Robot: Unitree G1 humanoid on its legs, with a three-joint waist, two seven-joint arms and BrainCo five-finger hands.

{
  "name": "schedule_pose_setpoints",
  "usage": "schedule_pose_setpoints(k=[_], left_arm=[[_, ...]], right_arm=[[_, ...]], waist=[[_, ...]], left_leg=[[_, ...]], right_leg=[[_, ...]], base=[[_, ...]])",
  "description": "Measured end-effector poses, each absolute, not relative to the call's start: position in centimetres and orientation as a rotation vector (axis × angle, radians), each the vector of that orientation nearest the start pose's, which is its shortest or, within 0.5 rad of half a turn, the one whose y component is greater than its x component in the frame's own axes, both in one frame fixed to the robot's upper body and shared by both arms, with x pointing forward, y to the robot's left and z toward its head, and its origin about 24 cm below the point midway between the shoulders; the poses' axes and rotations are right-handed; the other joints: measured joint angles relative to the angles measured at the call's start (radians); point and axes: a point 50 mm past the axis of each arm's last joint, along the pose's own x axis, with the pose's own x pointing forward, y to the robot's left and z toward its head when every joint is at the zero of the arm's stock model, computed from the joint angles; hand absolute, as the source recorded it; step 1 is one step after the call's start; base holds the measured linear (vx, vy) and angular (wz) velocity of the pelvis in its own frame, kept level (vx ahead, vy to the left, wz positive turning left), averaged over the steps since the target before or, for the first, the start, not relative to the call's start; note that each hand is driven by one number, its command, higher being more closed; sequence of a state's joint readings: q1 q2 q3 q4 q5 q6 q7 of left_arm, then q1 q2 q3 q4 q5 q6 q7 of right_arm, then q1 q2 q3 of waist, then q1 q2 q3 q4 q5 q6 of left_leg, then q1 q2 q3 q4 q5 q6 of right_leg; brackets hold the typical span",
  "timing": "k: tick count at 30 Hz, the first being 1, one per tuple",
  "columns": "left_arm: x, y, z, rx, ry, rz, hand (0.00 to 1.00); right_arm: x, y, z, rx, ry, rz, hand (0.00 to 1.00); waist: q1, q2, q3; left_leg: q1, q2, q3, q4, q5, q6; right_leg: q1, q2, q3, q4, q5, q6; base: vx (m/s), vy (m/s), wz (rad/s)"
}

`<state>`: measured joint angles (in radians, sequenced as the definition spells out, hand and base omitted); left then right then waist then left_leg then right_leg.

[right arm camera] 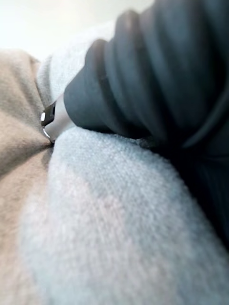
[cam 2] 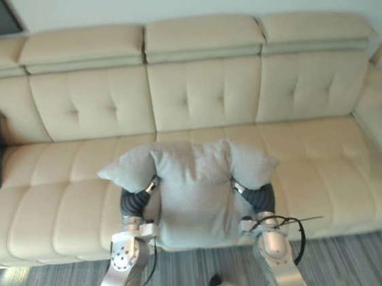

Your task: Pick up cushions and gather them together orderly.

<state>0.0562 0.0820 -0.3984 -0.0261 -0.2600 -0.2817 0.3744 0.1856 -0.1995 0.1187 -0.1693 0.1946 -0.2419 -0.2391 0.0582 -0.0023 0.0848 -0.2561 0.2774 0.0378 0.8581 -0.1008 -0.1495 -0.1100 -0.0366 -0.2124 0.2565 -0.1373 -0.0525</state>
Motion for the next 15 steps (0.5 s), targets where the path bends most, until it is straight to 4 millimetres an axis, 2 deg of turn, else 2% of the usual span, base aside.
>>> schedule_pose_setpoints(k=[1, 3, 4, 6, 7, 8, 9, 10, 13, 15], left_arm=[[22.8, 9.3, 5.2, -0.279, -0.141, 0.016, 1.00], [22.8, 9.1, 5.3, -0.293, -0.144, 0.017, 1.00], [22.8, 9.0, 5.3, -0.305, -0.143, 0.016, 1.00], [22.7, 8.9, 5.3, -0.305, -0.141, 0.011, 1.00], [22.7, 8.7, 5.3, -0.307, -0.141, 0.004, 1.00], [22.6, 8.8, 5.1, -0.299, -0.138, -0.001, 1.00], [22.6, 8.9, 5.0, -0.291, -0.135, -0.005, 1.00], [22.5, 9.2, 4.6, -0.269, -0.122, -0.012, 1.00], [22.4, 9.6, 4.0, -0.232, -0.104, -0.025, 1.00], [22.3, 9.7, 3.9, -0.217, -0.099, -0.036, 1.00]], right_arm=[[21.3, -17.4, 6.7, 0.059, -0.231, -0.145, 1.00], [21.4, -17.4, 6.9, 0.063, -0.244, -0.151, 1.00], [21.4, -17.6, 6.8, 0.063, -0.244, -0.159, 1.00], [21.4, -17.8, 6.7, 0.059, -0.236, -0.167, 1.00], [21.5, -18.0, 6.6, 0.055, -0.234, -0.174, 1.00], [21.6, -17.9, 6.2, 0.066, -0.219, -0.185, 1.00], [21.6, -17.7, 5.8, 0.078, -0.204, -0.192, 1.00], [21.6, -17.4, 5.1, 0.102, -0.174, -0.205, 1.00], [21.6, -17.2, 4.4, 0.110, -0.144, -0.212, 1.00], [22.1, -17.2, 3.9, 0.103, -0.125, -0.209, 1.00]], waist=[[0.000, 0.000, -0.010], [-0.002, 0.007, -0.020], [-0.001, 0.010, -0.026], [-0.002, 0.013, -0.029], [0.002, 0.032, -0.041], [0.002, 0.036, -0.047], [0.000, 0.020, -0.048], [-0.003, -0.016, -0.061], [-0.010, -0.041, -0.075], [-0.013, -0.042, -0.075]], left_leg=[[-0.016, 0.012, 0.065, -0.047, -0.053, 0.043], [0.000, 0.007, 0.126, -0.187, -0.083, 0.060], [0.022, -0.004, 0.147, -0.353, -0.082, 0.063], [0.056, -0.036, 0.130, -0.513, -0.043, 0.059], [0.071, -0.060, 0.100, -0.591, 0.071, 0.062], [0.096, -0.072, 0.097, -0.625, 0.055, 0.017], [0.109, -0.090, 0.104, -0.649, 0.056, 0.020], [0.129, -0.127, 0.128, -0.698, 0.066, 0.036], [0.154, -0.186, 0.146, -0.762, 0.085, 0.064], [0.154, -0.207, 0.144, -0.776, 0.091, 0.072]], right_leg=[[0.017, -0.006, 0.001, -0.023, -0.001, -0.003], [0.042, -0.021, 0.001, -0.038, 0.008, 0.010], [0.060, -0.034, 0.004, -0.054, 0.010, 0.014], [0.076, -0.047, 0.014, -0.059, 0.012, 0.024], [0.080, -0.048, 0.042, -0.066, 0.008, 0.062], [0.090, -0.047, 0.073, -0.081, 0.010, 0.097], [0.091, -0.063, 0.084, -0.090, 0.014, 0.103], [0.081, -0.097, 0.115, -0.108, 0.024, 0.121], [0.096, -0.142, 0.170, -0.162, 0.041, 0.153], [0.101, -0.160, 0.186, -0.183, 0.049, 0.166]], base=[[0.20, 0.022, 0.03], [0.18, 0.078, 0.03], [0.19, 0.127, 0.00], [0.19, 0.210, -0.14], [0.20, 0.300, -0.41], [0.17, 0.274, -0.35], [0.16, 0.289, -0.35], [0.09, 0.222, -0.20], [0.06, 0.188, -0.04], [0.04, 0.141, 0.09]])
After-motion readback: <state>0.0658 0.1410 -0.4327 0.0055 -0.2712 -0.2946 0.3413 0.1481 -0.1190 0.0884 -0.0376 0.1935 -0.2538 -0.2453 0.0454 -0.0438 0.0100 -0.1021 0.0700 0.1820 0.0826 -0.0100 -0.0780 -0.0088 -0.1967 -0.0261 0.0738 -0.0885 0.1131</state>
